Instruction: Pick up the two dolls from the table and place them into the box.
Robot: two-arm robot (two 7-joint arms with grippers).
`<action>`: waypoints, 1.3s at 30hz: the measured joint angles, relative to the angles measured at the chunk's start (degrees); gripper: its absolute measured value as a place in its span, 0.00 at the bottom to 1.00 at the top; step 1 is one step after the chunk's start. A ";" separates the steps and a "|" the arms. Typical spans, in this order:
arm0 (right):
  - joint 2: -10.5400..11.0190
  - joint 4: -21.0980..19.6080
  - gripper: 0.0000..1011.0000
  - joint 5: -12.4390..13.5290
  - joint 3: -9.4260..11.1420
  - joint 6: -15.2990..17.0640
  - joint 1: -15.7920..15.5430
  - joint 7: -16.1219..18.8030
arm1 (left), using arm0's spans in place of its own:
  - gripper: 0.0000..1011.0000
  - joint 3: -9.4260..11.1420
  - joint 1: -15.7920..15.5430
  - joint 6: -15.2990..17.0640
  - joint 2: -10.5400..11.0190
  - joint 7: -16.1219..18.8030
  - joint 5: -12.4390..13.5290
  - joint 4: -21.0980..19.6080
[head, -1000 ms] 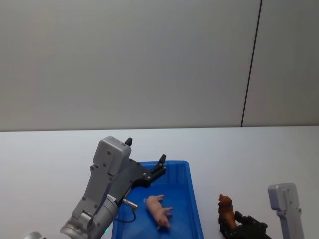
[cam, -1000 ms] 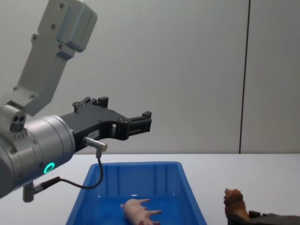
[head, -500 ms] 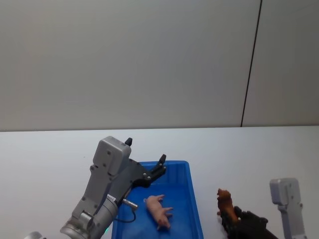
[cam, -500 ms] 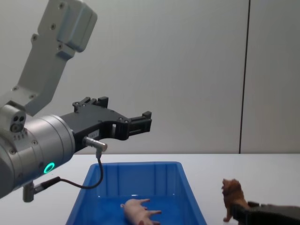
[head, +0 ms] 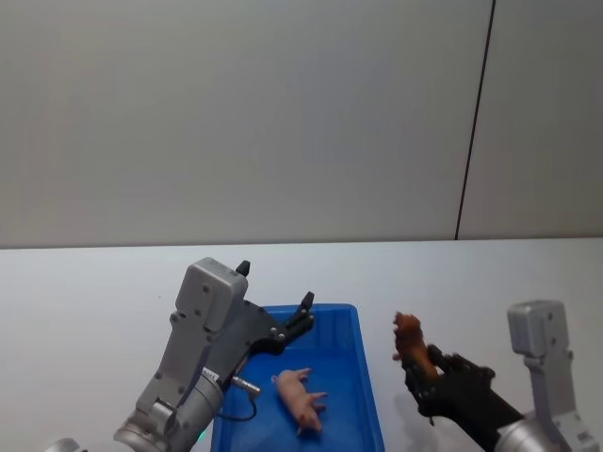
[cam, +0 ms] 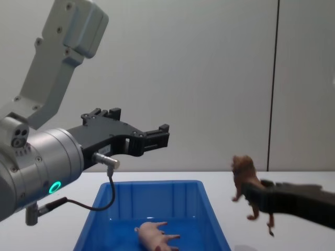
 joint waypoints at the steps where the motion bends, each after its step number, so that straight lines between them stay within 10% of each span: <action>1: -0.05 0.00 0.34 -0.09 -0.01 -0.17 0.23 0.53 | 1.00 0.00 0.00 0.00 0.00 0.00 0.00 0.00; 19: -2.85 4.87 0.35 -1.15 -1.35 -1.74 5.99 10.21 | 1.00 0.00 0.00 0.00 0.00 0.00 0.00 0.00; 39: -4.72 11.67 0.94 -0.21 -1.80 -2.04 9.28 11.68 | 1.00 0.00 0.00 0.00 0.00 0.00 0.00 0.00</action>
